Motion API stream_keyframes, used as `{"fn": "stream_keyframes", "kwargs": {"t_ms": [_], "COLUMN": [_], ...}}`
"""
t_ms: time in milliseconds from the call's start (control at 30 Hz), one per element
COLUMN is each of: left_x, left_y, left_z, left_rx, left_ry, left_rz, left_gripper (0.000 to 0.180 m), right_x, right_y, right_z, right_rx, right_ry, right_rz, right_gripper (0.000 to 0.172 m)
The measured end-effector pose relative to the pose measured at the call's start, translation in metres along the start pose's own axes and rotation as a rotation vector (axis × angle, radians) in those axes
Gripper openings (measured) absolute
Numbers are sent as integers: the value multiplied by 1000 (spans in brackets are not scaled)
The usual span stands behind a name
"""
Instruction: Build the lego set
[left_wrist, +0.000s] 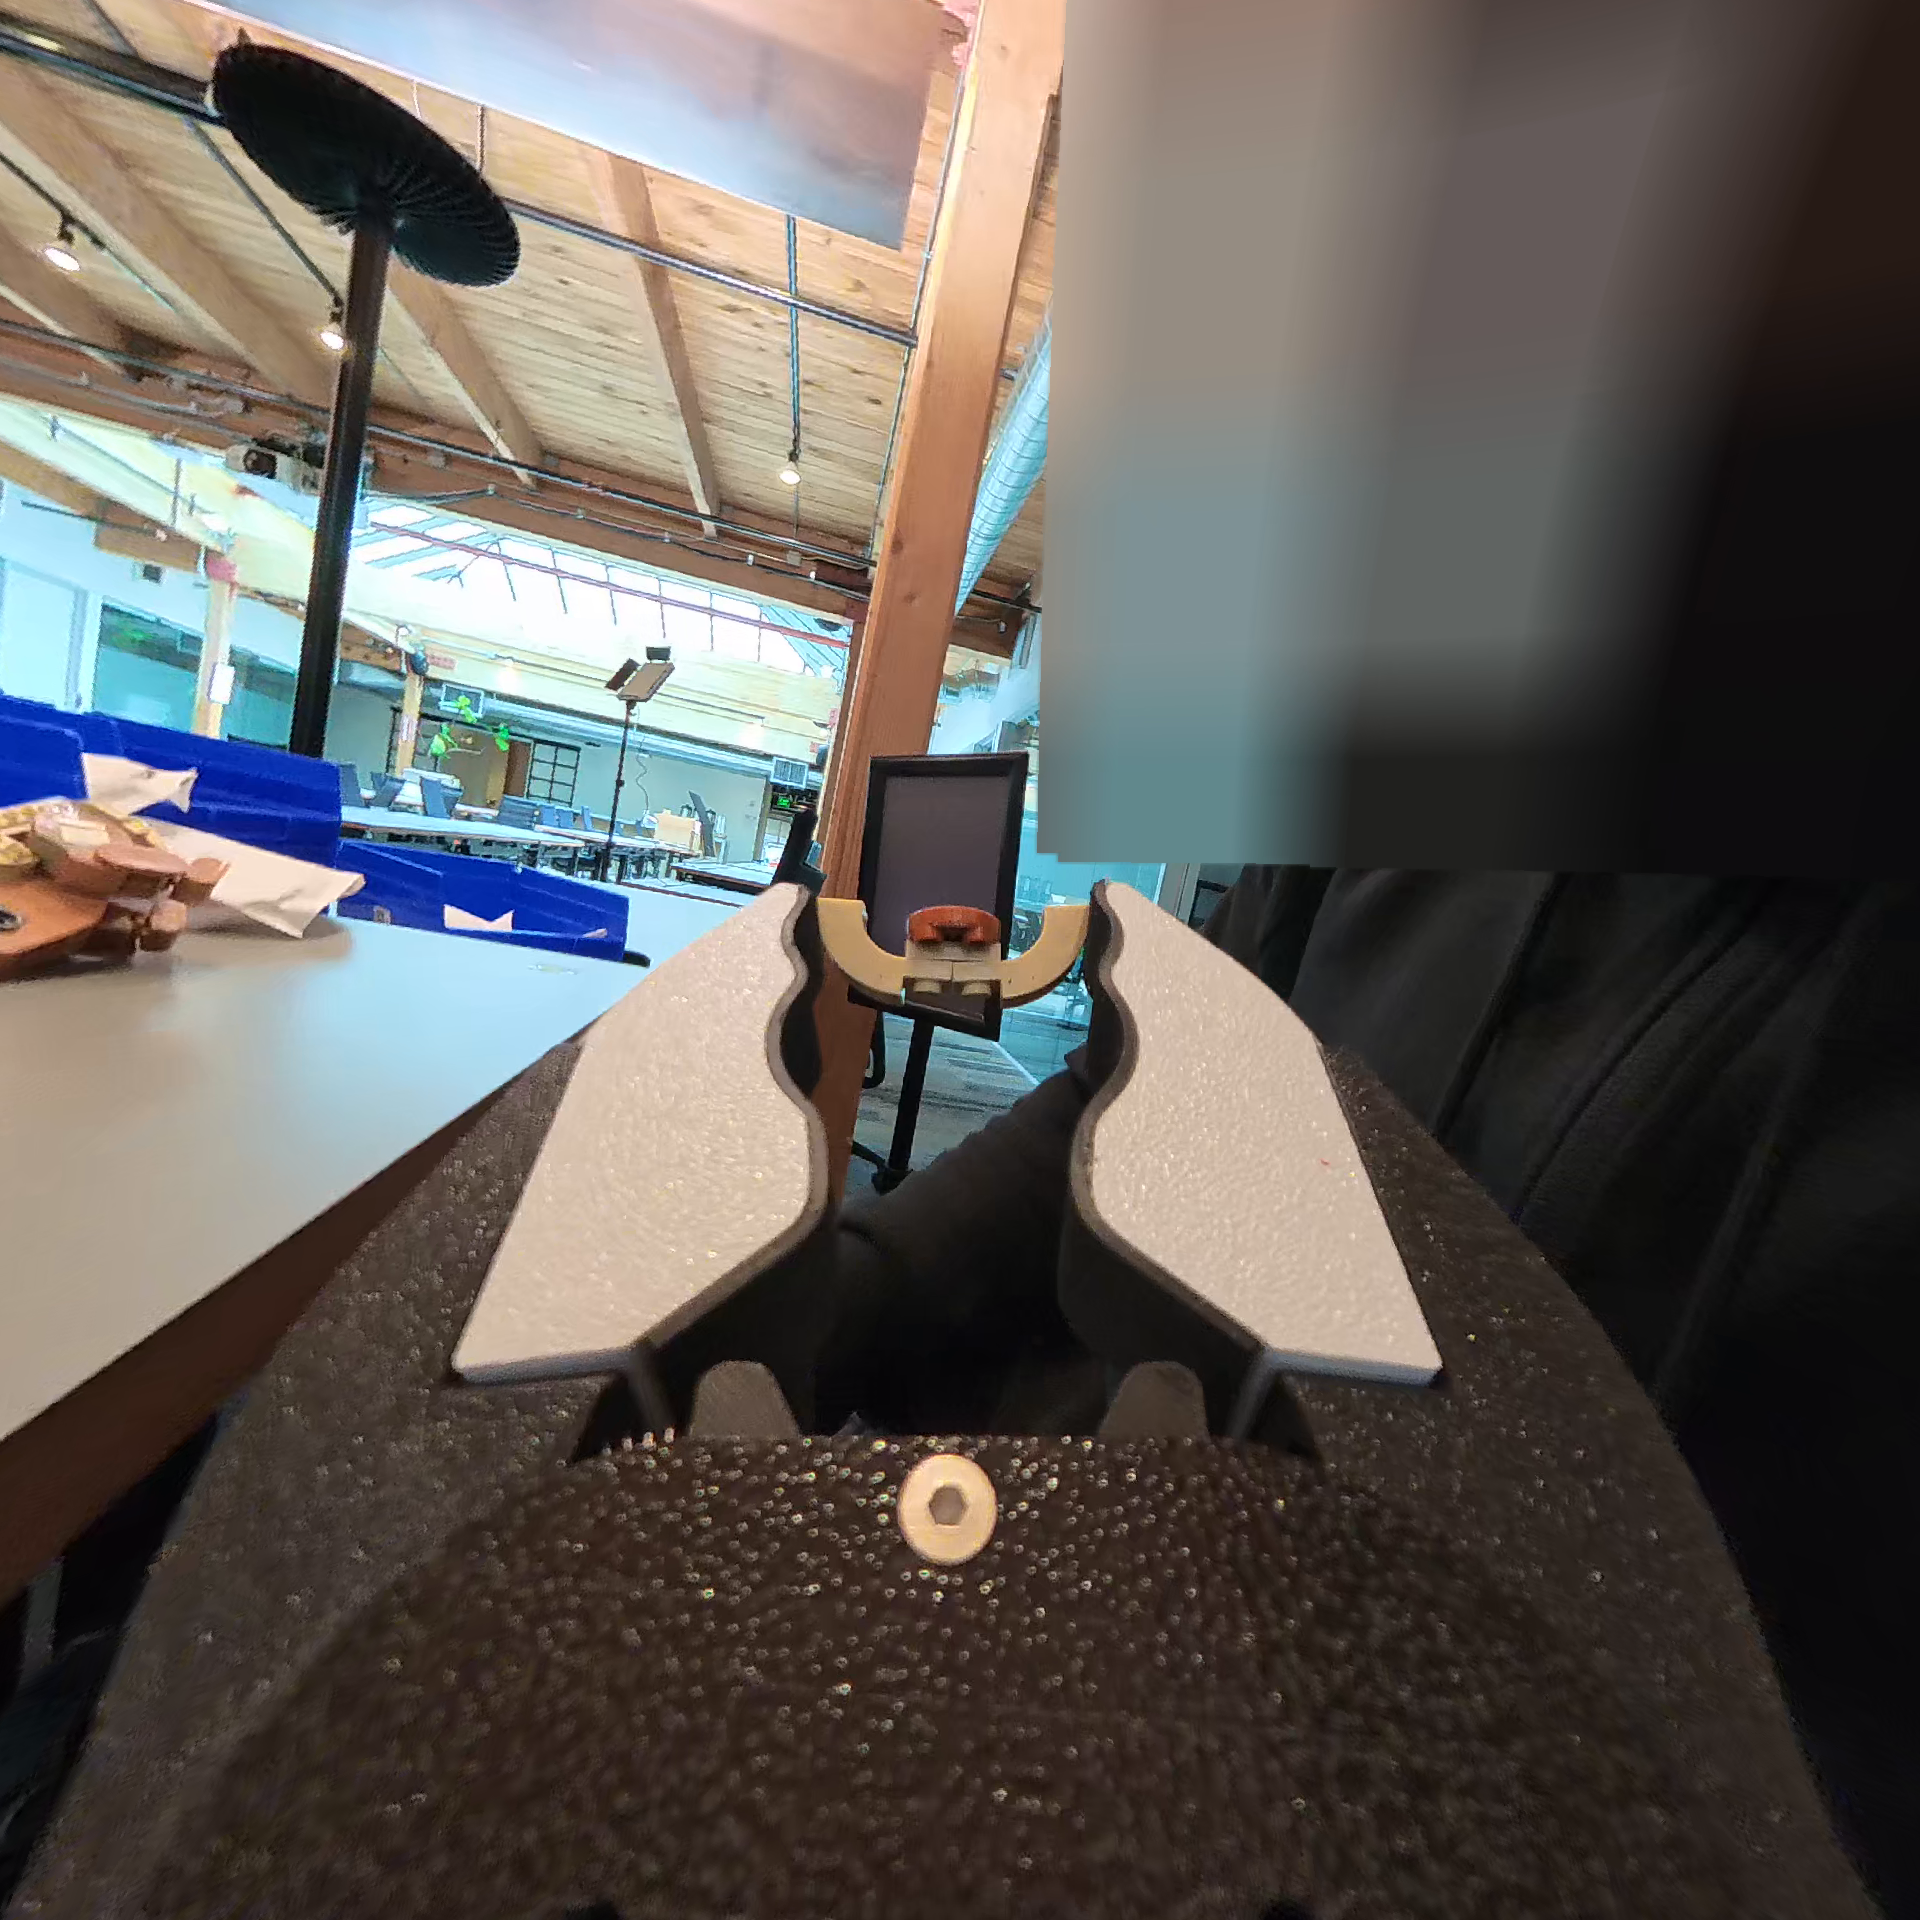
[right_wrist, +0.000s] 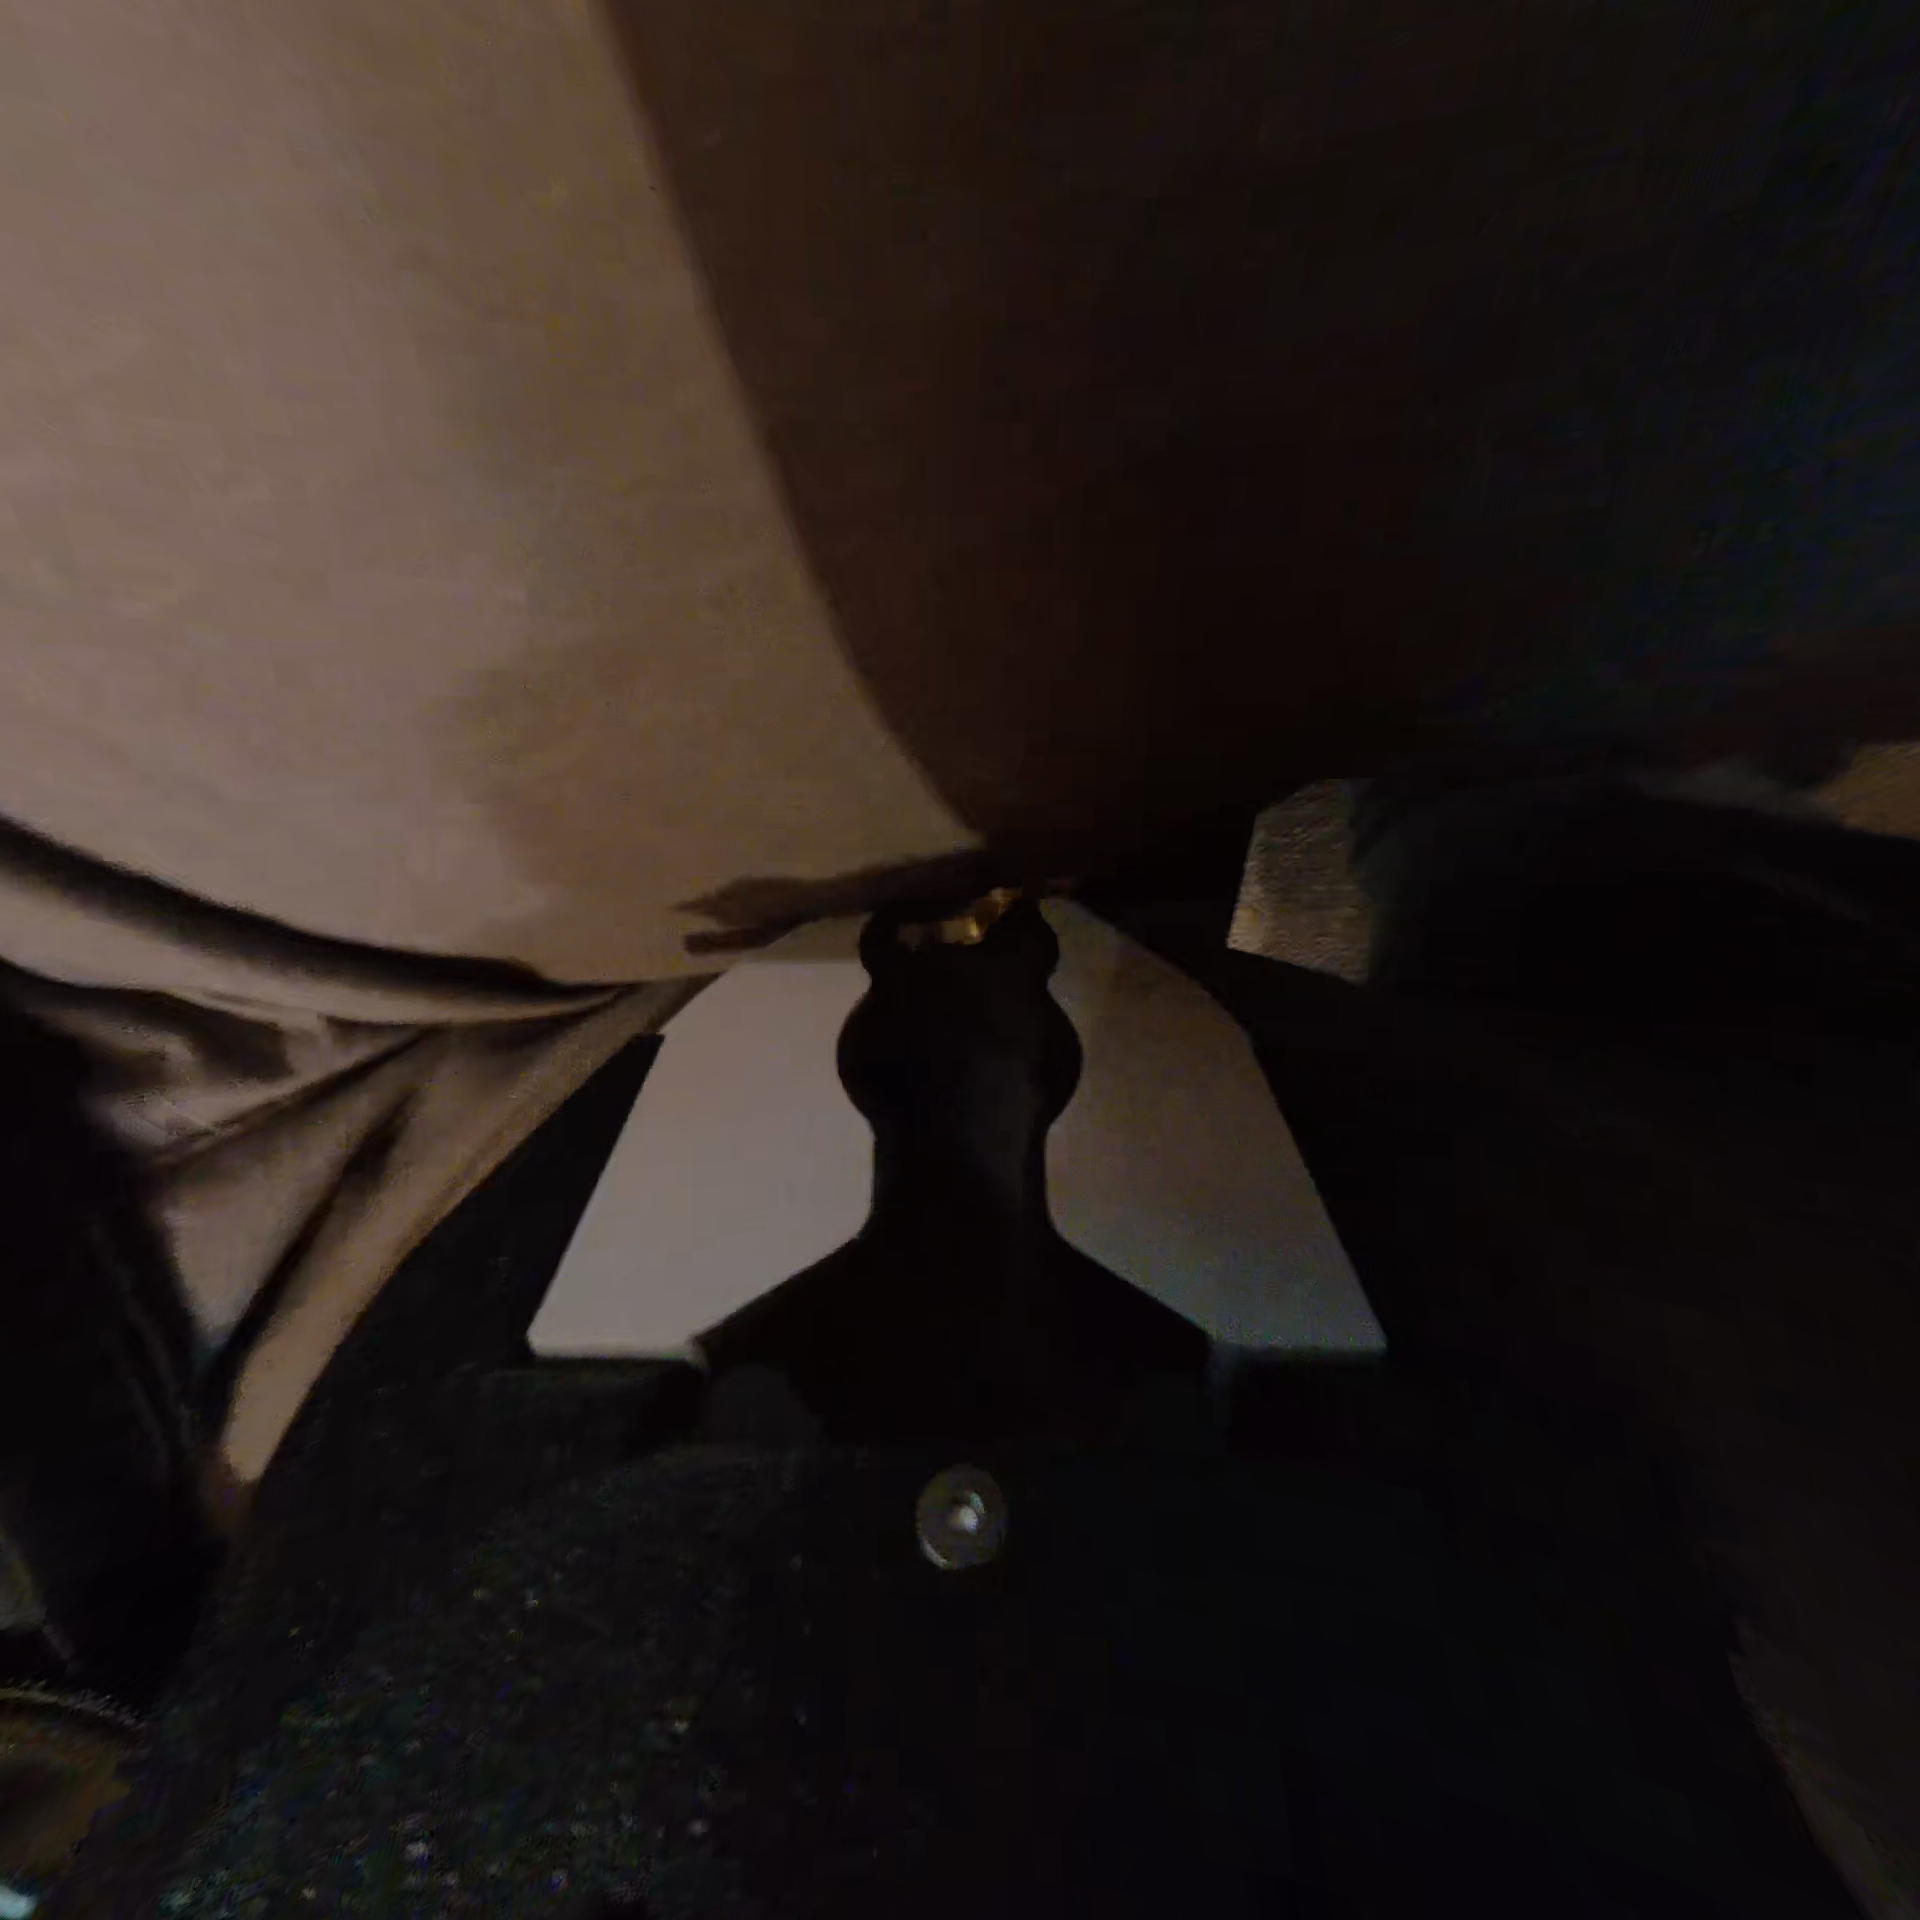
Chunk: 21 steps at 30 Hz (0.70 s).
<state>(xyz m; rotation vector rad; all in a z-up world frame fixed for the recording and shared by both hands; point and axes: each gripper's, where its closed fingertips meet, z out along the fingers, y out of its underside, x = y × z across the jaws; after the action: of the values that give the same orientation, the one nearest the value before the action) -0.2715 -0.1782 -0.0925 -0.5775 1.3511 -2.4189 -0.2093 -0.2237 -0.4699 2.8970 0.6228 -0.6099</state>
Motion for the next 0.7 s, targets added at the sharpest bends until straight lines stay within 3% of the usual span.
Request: {"fn": "stream_keyframes", "kwargs": {"t_ms": [100,400,567,700], "left_x": [2,1,2,0], "left_y": [-5,-6,-5,-7], "left_z": [-4,-12,-12,-16], "left_rx": [25,86,69,61], "left_ry": [9,25,15,-13], "left_rz": [1,-4,21,41], "left_gripper": [48,48,48,48], "right_x": [6,22,33,40], "right_y": [-3,2,-11,-29], "right_z": [8,34,38,-1], "right_rx": [-49,-116,-9,244], "right_ry": [-81,-93,-83,15], "right_rz": [84,210,229,153], "right_gripper": [20,12,7,7]}}
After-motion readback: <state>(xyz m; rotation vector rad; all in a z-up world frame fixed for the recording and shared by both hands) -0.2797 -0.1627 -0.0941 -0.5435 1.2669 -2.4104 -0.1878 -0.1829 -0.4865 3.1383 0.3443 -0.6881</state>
